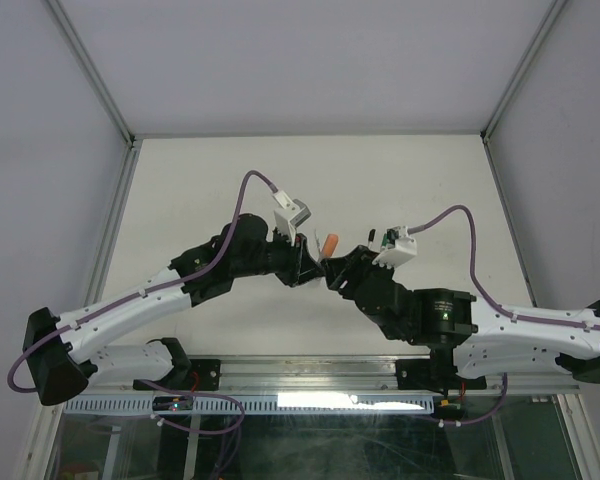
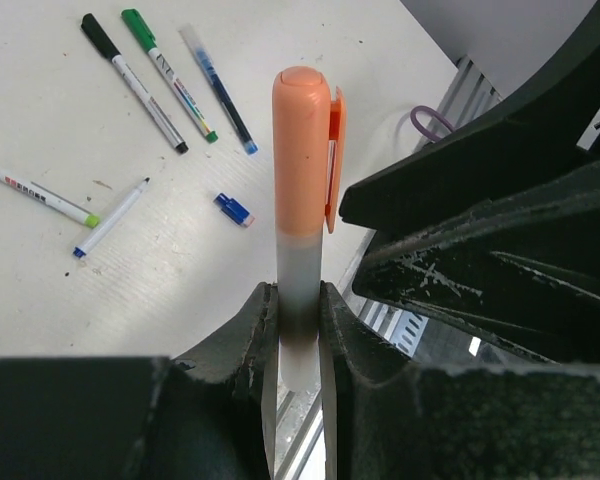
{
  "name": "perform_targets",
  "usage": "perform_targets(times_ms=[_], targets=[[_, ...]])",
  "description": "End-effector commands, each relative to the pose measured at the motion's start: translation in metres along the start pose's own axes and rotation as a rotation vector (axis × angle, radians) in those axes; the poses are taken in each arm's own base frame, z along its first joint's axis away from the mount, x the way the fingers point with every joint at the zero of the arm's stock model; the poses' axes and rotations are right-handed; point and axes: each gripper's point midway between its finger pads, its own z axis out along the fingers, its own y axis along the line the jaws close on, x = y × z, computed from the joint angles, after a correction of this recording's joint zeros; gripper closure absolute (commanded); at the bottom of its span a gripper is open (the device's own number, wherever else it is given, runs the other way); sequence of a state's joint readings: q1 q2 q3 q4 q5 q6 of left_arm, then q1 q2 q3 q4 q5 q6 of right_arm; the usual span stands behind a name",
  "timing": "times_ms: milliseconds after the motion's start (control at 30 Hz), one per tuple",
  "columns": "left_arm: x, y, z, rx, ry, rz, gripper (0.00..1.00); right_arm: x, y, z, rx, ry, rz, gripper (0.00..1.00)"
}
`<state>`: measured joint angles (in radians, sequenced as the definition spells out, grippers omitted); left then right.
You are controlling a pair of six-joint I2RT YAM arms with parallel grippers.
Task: Insert the pens into the pen caps
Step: Place the pen at the center of the board.
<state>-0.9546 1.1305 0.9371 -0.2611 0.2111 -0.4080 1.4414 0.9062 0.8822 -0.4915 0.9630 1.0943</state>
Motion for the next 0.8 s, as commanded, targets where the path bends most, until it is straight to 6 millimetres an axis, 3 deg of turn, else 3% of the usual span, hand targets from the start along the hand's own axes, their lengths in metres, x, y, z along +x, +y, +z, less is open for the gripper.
perform_targets(times_ms=[0,267,533,633,767], targets=[[-0.020,-0.018,-0.011,0.073,-0.082,0.027,1.00,-0.032,0.013,-0.003,-0.009,-0.097,0.131,0.49],[-0.014,-0.023,-0.013,0.109,-0.067,0.040,1.00,-0.023,0.028,0.002,-0.048,-0.070,0.108,0.50],[-0.016,-0.026,-0.014,0.123,-0.077,0.047,1.00,-0.005,0.025,0.012,-0.032,0.008,0.095,0.57],[-0.018,-0.026,-0.015,0.124,-0.083,0.047,1.00,0.001,0.021,0.015,-0.019,0.033,0.101,0.62],[-0.018,-0.026,-0.015,0.121,-0.087,0.049,1.00,0.004,0.021,0.018,-0.020,0.046,0.109,0.79]])
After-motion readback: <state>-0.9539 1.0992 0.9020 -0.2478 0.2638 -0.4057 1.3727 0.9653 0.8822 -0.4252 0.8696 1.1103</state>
